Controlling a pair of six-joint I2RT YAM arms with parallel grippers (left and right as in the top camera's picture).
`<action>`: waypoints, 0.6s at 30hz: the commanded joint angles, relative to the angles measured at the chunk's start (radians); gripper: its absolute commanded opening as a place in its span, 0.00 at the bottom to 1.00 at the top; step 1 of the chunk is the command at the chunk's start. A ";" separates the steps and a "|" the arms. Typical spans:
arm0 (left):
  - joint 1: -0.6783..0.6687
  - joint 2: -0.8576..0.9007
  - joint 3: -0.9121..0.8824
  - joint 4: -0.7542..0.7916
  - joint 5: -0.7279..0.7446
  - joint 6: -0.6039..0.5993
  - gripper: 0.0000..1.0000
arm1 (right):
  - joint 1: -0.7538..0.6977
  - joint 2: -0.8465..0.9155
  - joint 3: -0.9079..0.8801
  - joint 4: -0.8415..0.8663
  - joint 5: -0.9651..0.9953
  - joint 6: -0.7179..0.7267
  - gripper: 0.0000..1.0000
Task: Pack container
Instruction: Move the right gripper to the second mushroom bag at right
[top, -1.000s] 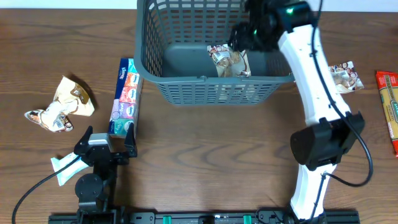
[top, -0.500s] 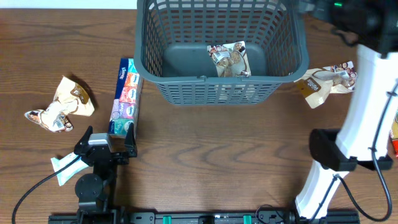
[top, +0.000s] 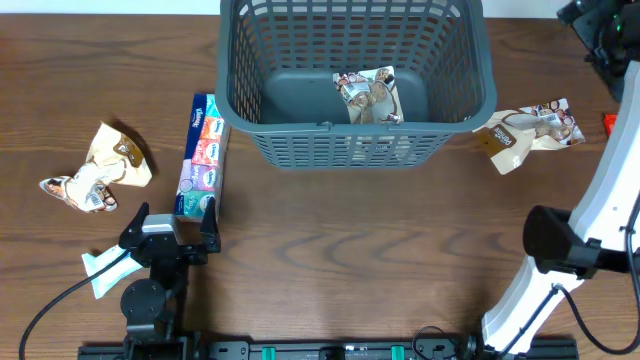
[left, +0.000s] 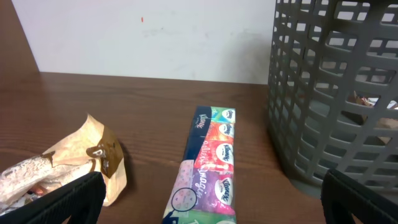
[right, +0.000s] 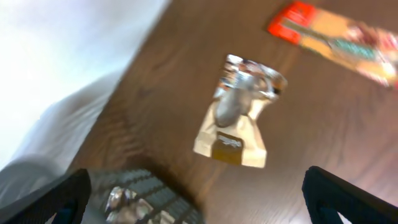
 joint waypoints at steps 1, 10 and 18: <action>0.005 -0.008 -0.013 -0.040 0.006 -0.001 0.99 | -0.047 0.000 -0.124 -0.005 0.042 0.174 0.99; 0.005 -0.008 -0.013 -0.040 0.006 -0.002 0.99 | -0.121 0.000 -0.541 0.247 -0.053 0.052 0.99; 0.005 -0.008 -0.013 -0.040 0.006 -0.001 0.99 | -0.121 0.000 -0.733 0.360 -0.067 0.140 0.99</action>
